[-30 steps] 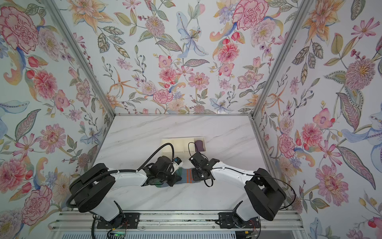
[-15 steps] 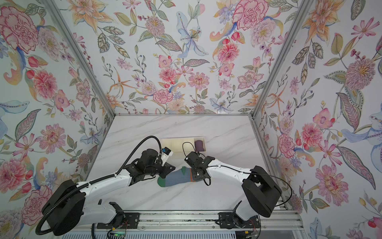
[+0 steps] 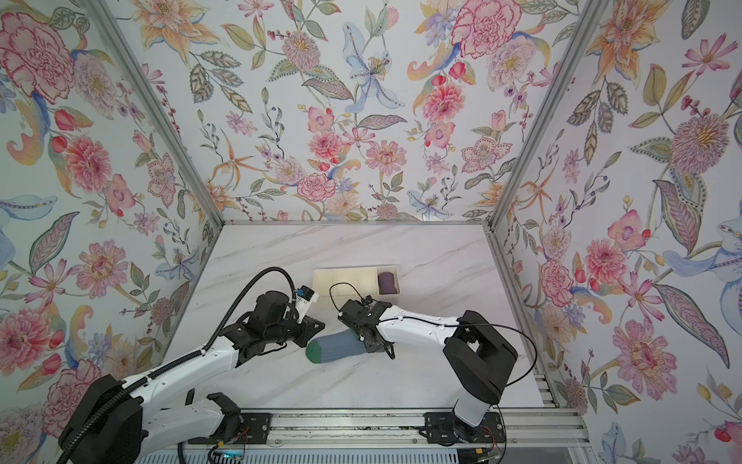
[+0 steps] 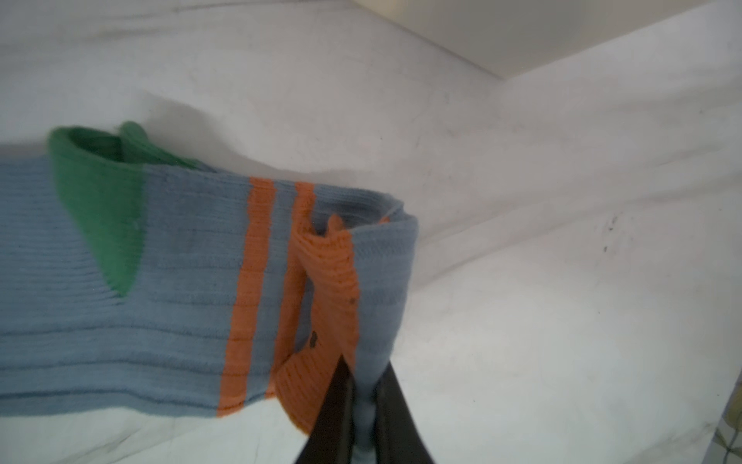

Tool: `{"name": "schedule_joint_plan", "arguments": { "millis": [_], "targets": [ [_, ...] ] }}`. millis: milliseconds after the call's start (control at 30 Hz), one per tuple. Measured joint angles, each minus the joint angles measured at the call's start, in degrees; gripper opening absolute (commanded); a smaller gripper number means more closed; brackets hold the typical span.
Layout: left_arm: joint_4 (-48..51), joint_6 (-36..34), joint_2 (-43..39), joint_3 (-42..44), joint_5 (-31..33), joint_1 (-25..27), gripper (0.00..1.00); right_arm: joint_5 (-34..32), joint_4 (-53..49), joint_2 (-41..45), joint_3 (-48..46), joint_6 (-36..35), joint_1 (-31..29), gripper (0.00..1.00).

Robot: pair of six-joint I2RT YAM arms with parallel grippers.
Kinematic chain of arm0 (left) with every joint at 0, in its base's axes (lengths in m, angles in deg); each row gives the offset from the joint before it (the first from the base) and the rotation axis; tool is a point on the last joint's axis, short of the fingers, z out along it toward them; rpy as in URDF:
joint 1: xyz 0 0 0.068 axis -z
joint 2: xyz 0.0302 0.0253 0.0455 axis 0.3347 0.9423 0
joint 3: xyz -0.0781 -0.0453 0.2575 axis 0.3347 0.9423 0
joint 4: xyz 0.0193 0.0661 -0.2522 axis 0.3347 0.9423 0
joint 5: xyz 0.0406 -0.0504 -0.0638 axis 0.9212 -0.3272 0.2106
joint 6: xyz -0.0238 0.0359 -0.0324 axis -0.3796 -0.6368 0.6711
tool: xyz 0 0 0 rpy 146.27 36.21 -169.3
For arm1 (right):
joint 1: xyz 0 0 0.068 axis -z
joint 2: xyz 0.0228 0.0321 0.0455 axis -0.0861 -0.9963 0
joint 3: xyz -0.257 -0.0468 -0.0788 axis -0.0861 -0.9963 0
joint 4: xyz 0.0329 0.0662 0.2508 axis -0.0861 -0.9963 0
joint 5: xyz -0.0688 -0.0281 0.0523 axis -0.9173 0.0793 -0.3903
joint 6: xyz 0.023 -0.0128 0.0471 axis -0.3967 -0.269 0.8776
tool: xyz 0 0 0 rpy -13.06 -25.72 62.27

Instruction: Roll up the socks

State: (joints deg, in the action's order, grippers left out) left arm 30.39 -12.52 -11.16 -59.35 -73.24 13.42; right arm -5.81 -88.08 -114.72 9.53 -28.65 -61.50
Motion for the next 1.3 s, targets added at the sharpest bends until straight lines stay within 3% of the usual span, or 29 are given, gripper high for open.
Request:
{"name": "schedule_joint_plan", "arguments": {
  "millis": [500, 1300],
  "targets": [
    [0.26, 0.0, 0.09, 0.79, -0.09, -1.05, 0.02, -0.39, -1.36, -3.54, 4.17, 0.63, -3.39, 0.2],
    [0.02, 0.0, 1.99, 1.05, -0.11, -1.11, 0.02, 5.31, 3.39, -3.89, 4.11, -0.26, -3.39, 0.29]
  ]
}}
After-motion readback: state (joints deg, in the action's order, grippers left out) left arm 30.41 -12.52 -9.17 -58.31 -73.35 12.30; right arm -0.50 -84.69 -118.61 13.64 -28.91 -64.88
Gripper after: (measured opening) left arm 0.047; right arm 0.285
